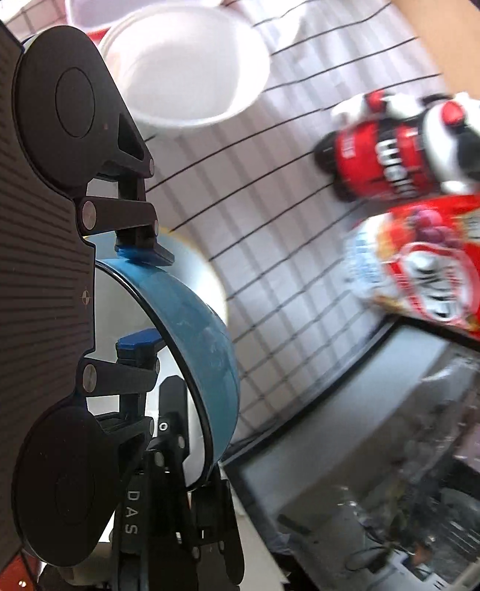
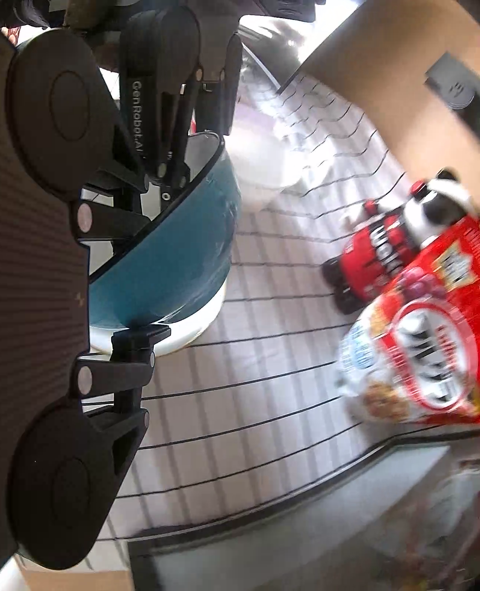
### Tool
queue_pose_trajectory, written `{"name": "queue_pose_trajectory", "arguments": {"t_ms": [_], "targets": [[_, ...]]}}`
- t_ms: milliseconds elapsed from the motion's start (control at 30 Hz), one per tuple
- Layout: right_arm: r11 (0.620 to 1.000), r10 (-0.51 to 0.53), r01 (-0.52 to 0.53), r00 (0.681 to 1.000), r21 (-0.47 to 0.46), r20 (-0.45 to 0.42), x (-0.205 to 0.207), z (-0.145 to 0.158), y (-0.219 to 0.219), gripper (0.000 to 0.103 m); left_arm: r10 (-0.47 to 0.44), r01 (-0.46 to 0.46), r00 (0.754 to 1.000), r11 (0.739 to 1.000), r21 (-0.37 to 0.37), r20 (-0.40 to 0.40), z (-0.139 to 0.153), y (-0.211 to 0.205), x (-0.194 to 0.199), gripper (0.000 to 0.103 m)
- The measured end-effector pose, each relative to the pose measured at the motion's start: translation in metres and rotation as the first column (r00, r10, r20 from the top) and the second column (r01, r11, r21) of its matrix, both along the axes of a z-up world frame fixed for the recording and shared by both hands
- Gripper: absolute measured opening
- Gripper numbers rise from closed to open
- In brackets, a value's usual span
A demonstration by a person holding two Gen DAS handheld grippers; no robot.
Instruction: Organize plates and bowls
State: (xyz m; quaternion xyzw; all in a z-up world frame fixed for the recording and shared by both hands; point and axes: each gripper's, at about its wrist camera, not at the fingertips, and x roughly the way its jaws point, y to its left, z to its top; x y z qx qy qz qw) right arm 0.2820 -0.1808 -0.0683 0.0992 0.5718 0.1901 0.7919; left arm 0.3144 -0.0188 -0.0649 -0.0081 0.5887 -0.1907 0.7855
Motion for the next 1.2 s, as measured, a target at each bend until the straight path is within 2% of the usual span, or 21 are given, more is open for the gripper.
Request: {"name": "queue_pose_trajectory", "arguments": {"t_ms": [233, 367, 467, 567, 667, 733, 767, 800, 833, 867, 900, 1000, 1200], "targets": [[1.000, -0.006, 0.007, 0.999, 0.013, -0.040, -0.001, -0.028, -0.003, 0.025, 0.009, -0.010, 0.999, 1.000, -0.017, -0.043, -0.029, 0.011, -0.003, 0.030], [1.000, -0.010, 0.011, 0.999, -0.020, 0.031, 0.004, -0.024, -0.004, 0.025, 0.026, -0.027, 0.999, 0.999, 0.037, 0.019, -0.033, 0.018, -0.007, 0.027], [1.000, -0.003, 0.005, 0.999, -0.030, 0.053, 0.008, -0.023, -0.003, 0.023, 0.041, -0.042, 0.998, 0.999, 0.011, 0.051, -0.027, 0.024, -0.011, 0.026], [1.000, 0.005, -0.003, 0.998, -0.031, 0.059, 0.011, -0.026, -0.001, 0.023, 0.034, -0.039, 0.993, 0.998, 0.039, 0.110, -0.020, 0.022, -0.016, 0.026], [0.996, 0.023, -0.014, 0.994, -0.088, 0.105, 0.009, -0.027, 0.005, 0.023, 0.020, -0.028, 0.991, 0.998, 0.058, 0.134, -0.015, 0.018, -0.018, 0.026], [0.991, 0.040, -0.021, 0.989, -0.133, 0.141, 0.005, -0.027, 0.008, 0.026, 0.004, -0.018, 0.986, 0.996, 0.086, 0.165, -0.012, 0.016, -0.022, 0.026], [0.991, 0.037, -0.019, 0.989, -0.131, 0.141, 0.004, -0.027, 0.006, 0.030, -0.003, -0.015, 0.984, 0.995, 0.100, 0.178, -0.012, 0.015, -0.023, 0.026], [0.993, 0.029, -0.013, 0.991, -0.121, 0.128, 0.004, -0.028, 0.004, 0.035, -0.008, -0.014, 0.982, 0.994, 0.112, 0.189, -0.012, 0.015, -0.025, 0.027], [0.994, 0.017, -0.005, 0.993, -0.106, 0.117, 0.004, -0.028, 0.001, 0.048, -0.005, -0.019, 0.981, 0.992, 0.122, 0.193, -0.013, 0.017, -0.026, 0.027], [0.996, 0.001, 0.009, 0.994, -0.091, 0.109, 0.004, -0.029, -0.002, 0.057, 0.007, -0.030, 0.982, 0.992, 0.121, 0.187, -0.015, 0.020, -0.026, 0.027], [0.997, -0.020, 0.028, 0.995, -0.076, 0.100, 0.003, -0.030, -0.006, 0.059, 0.024, -0.045, 0.985, 0.993, 0.113, 0.173, -0.019, 0.024, -0.025, 0.027], [0.997, -0.062, 0.065, 0.996, -0.036, 0.060, -0.002, -0.037, -0.012, 0.059, 0.074, -0.083, 0.990, 0.994, 0.073, 0.117, -0.030, 0.034, -0.024, 0.031], [0.993, -0.113, 0.115, 0.992, 0.018, -0.053, -0.013, -0.070, -0.014, 0.059, 0.110, -0.110, 0.994, 0.994, 0.014, 0.013, -0.057, 0.035, -0.026, 0.030]]}}
